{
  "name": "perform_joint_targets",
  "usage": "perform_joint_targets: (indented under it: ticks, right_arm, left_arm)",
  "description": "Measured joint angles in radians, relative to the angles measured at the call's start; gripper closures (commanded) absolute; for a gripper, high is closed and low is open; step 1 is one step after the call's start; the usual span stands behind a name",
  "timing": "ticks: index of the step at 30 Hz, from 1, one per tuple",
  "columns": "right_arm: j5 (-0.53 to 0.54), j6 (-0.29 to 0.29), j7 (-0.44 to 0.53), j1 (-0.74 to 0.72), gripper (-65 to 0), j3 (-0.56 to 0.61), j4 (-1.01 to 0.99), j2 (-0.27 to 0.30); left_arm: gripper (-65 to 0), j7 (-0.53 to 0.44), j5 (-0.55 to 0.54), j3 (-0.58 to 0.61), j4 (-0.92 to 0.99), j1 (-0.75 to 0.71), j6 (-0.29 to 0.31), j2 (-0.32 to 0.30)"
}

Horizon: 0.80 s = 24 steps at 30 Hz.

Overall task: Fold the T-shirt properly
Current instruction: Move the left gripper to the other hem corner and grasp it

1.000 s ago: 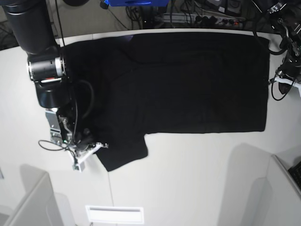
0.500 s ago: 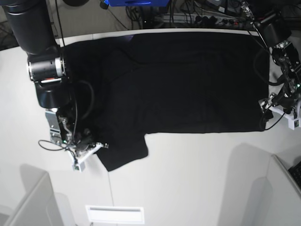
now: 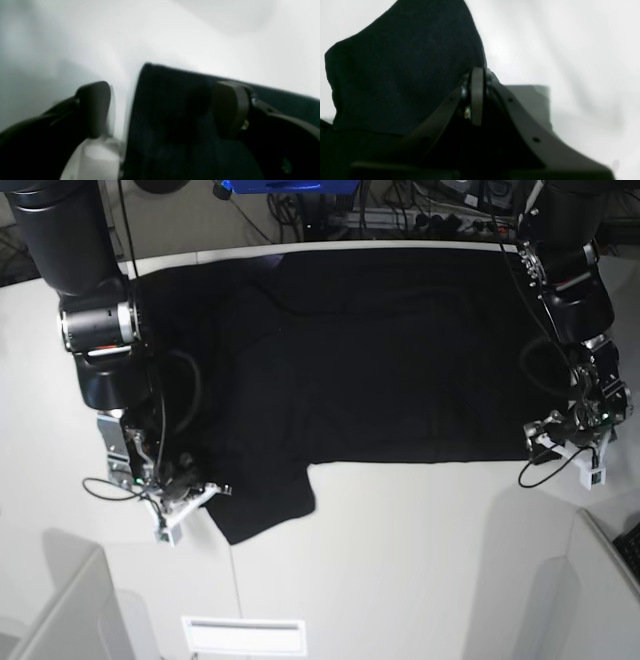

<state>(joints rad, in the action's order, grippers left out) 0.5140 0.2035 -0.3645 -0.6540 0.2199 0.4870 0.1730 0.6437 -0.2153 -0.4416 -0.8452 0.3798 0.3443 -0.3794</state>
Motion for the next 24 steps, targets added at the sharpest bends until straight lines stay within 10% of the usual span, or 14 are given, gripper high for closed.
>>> perform_joint_targets:
  ticks: [9,20,24]
  right_arm:
    - [0.002,0.000,-0.001,0.000,0.0,0.000,0.000,0.003]
    - [0.001,0.000,0.001,0.001,0.0,0.000,0.000,0.003]
    - [0.002,0.000,0.014,0.010,0.0,0.000,0.002,0.003]
  left_arm:
    - [-58.4,-0.029,-0.010,0.001,0.053,0.020,0.000,-0.006]
    - [-3.3,-0.031,-0.018,0.004,0.058,0.016,-0.004,-0.006]
    - [0.0,-0.041,-0.023,-0.008,0.045,0.000,-0.005,0.013]
